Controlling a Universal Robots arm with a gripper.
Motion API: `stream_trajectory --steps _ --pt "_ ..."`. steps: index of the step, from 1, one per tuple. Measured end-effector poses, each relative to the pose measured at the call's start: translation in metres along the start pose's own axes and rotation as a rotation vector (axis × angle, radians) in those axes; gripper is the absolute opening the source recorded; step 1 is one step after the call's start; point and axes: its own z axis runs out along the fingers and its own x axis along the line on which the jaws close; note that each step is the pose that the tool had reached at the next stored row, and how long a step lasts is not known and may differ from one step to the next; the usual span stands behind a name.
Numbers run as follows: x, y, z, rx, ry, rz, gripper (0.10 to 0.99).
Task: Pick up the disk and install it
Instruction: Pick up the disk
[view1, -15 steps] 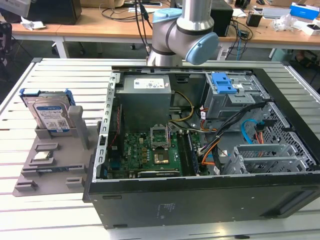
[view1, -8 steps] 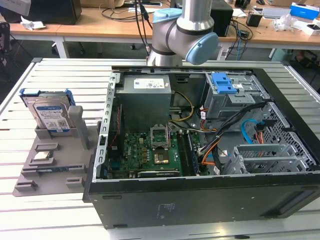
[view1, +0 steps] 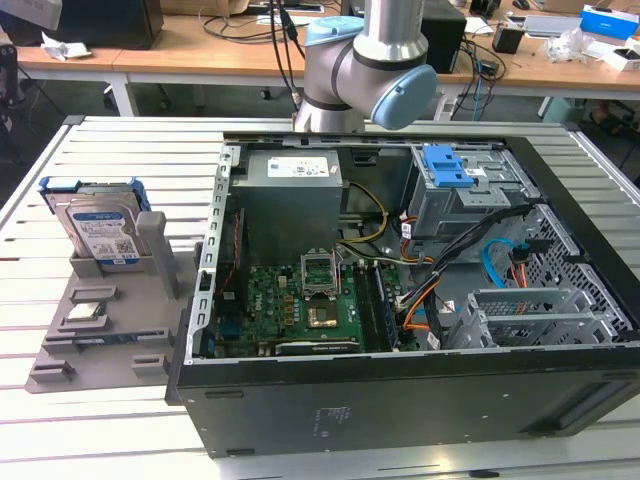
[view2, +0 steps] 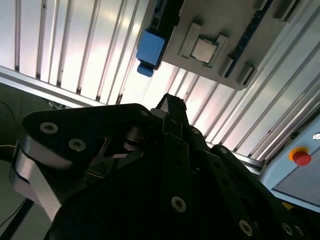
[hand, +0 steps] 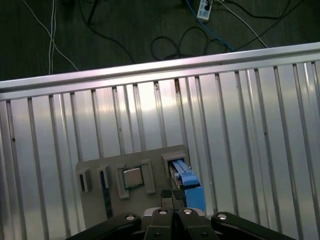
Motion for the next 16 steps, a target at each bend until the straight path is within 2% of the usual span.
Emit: stream_trajectory --steps 5,7,9,16 --pt "0.0 0.0 0.0 0.0 0.0002 -0.005 0.106" --pt "-0.0001 0.0 0.0001 0.0 0.0002 -0.005 0.482" --pt "-0.004 -0.0024 -0.0001 0.0 0.0004 -0.005 0.482" --pt "-0.009 -0.0077 -0.0001 0.0 0.0028 -0.005 0.482"
